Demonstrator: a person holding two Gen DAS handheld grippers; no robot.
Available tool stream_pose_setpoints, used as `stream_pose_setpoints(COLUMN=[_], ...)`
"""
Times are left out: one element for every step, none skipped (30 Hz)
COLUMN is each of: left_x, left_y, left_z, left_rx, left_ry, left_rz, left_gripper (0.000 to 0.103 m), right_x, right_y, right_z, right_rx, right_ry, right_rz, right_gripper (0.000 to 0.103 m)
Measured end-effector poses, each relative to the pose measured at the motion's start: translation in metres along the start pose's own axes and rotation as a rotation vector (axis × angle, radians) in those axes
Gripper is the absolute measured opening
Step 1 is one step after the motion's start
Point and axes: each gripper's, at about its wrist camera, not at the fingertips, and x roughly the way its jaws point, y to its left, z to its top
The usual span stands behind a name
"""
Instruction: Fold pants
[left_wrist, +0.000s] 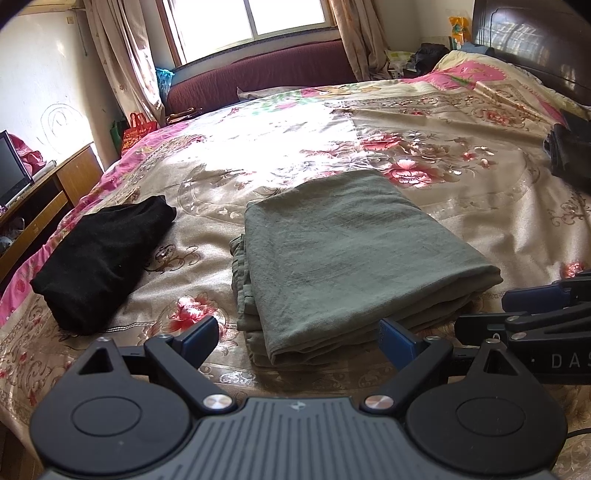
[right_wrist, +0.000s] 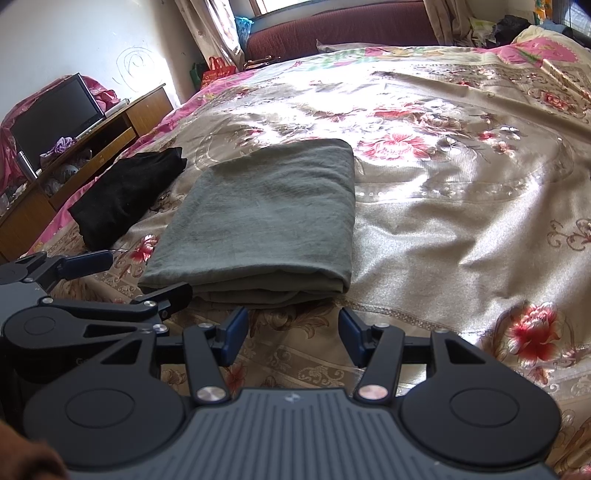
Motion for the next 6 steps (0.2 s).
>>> stream_pose_setpoints(left_x=[0.0002, 0.0002, 0.0001, 0.0001, 0.0001, 0.0005], left_y=[0.0001, -0.0001, 0.0, 0.0, 0.0, -0.0002], left_z=[-0.0001, -0.0002, -0.0002, -0.0002, -0.0002, 0.0002], left_rx=[0.0, -0.001, -0.001, -0.001, -0.001, -0.001], left_ry=[0.001, 0.001, 0.002, 0.002, 0.003, 0.009], left_rz=[0.0, 0.0, 0.001, 0.001, 0.001, 0.002], left_gripper=[0.103, 0.103, 0.103, 0.103, 0.103, 0.103], right_x=[0.0, 0.0, 0.0001, 0.0001, 0.0, 0.0], right_y=[0.0, 0.0, 0.0, 0.0001, 0.0001, 0.0002], right_z=[0.0, 0.0, 0.0001, 0.0, 0.0, 0.0], right_rx=[0.0, 0.0, 0.0, 0.0, 0.0, 0.0], right_ry=[0.0, 0.0, 0.0, 0.0, 0.0, 0.0], right_rz=[0.0, 0.0, 0.0, 0.0, 0.0, 0.001], right_gripper=[0.055, 0.055, 0.055, 0.055, 0.055, 0.055])
